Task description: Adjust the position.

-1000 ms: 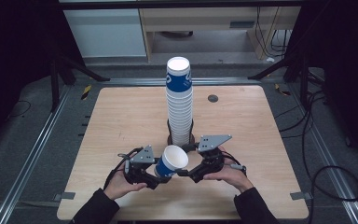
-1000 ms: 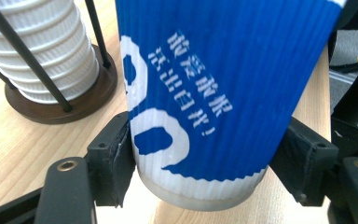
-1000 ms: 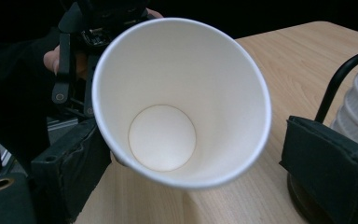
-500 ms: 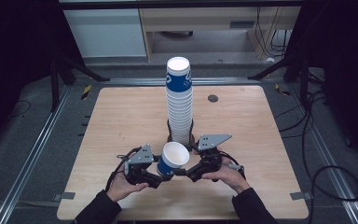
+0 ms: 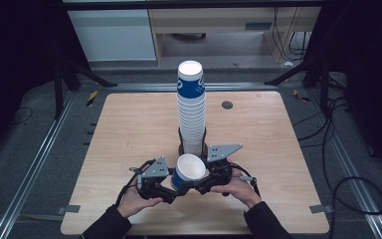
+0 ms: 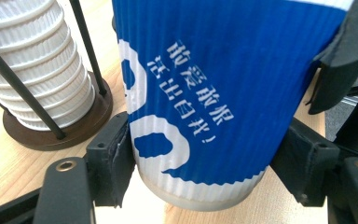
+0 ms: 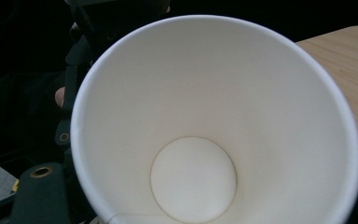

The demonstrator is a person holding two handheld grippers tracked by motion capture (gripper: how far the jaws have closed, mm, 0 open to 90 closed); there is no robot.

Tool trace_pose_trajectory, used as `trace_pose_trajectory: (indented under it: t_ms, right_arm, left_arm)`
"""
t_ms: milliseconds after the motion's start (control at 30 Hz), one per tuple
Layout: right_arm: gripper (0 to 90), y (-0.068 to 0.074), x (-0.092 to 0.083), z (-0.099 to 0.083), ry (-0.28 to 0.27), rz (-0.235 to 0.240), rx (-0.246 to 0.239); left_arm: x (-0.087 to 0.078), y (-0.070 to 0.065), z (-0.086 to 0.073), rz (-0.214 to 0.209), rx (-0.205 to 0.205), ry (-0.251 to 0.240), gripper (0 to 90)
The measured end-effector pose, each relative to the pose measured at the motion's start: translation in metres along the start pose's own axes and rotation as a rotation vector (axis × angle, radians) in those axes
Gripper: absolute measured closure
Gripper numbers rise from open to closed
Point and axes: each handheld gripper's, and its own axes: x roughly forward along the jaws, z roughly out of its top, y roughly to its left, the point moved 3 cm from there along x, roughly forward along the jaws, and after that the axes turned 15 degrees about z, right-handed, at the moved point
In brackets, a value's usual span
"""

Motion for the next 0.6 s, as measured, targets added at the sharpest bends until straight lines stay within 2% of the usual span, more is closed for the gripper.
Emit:
trace_pose_trajectory:
  t_ms: [100,400,533,600]
  right_arm:
    - [20.9,0.001,-0.002,0.002,-0.008,-0.010,-0.012]
    - [20.7,0.000,-0.025,0.007,-0.032,-0.080,-0.032]
    - [20.6,-0.001,-0.033,0.007,-0.019,-0.130,-0.040]
    - [20.5,-0.003,-0.038,0.006,-0.008,-0.171,-0.035]
  left_arm:
    - [0.002,0.001,-0.002,0.005,-0.003,0.017,23.8]
    - [0.004,0.010,-0.009,0.019,-0.022,0.054,21.7]
    - [-0.001,0.018,-0.012,0.048,-0.043,0.055,21.2]
    - [-0.004,0.024,-0.013,0.069,-0.064,0.051,21.1]
